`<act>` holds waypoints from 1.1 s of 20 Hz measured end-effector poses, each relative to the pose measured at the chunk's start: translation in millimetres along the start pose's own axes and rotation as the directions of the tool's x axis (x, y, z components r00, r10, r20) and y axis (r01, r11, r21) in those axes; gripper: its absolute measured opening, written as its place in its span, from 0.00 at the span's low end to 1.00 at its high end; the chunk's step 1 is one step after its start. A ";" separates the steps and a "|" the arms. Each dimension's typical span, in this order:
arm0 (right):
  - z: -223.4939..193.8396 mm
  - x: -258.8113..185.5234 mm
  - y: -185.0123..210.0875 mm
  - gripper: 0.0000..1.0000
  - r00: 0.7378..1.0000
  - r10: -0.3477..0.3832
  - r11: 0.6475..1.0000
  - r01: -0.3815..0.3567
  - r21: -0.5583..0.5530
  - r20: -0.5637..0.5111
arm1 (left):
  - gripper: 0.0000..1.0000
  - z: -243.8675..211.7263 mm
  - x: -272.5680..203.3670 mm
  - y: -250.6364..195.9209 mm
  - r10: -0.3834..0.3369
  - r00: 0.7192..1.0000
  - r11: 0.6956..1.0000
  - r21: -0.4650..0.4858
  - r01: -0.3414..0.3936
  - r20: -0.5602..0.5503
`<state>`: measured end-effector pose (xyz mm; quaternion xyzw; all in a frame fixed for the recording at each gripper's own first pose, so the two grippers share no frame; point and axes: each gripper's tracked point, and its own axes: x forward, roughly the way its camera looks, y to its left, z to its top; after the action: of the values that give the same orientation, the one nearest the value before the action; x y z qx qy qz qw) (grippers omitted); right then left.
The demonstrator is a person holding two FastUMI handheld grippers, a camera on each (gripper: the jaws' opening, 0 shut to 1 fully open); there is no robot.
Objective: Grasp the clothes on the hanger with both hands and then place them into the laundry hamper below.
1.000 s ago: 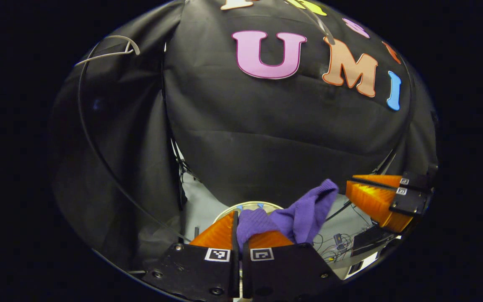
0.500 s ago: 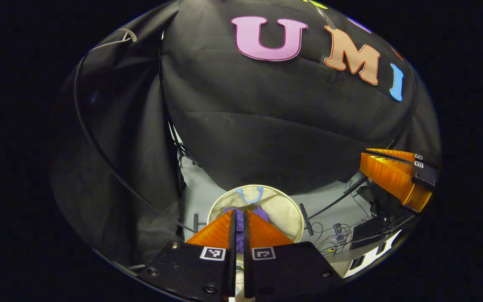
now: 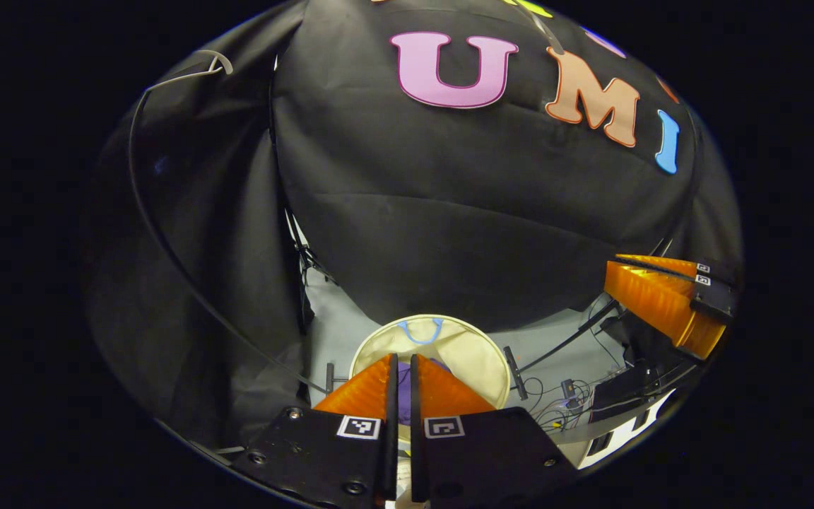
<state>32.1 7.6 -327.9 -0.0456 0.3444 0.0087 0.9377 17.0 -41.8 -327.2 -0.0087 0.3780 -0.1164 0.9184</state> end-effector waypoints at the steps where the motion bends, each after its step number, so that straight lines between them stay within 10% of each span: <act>1: -0.1 -0.9 -0.1 0.03 1.000 0.000 1.000 0.000 0.000 0.000 | 0.08 0.1 -1.1 -0.5 0.000 1.000 1.000 0.000 0.000 0.001; 12: -3.6 -8.8 -6.8 0.03 1.000 0.000 1.000 0.000 0.015 0.007 | 0.08 10.4 -11.4 -8.6 -0.008 0.999 1.000 -0.010 0.008 0.042; 22: 48.6 -38.0 -25.6 0.03 0.991 -0.030 0.999 0.024 0.044 0.131 | 0.08 102.8 -63.5 -35.1 -0.067 0.953 0.998 0.007 0.068 0.296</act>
<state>35.6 -12.9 -264.5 -0.0300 0.2814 -0.0084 0.9591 37.6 -69.4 -206.2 -0.0407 0.2359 -0.1447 0.9601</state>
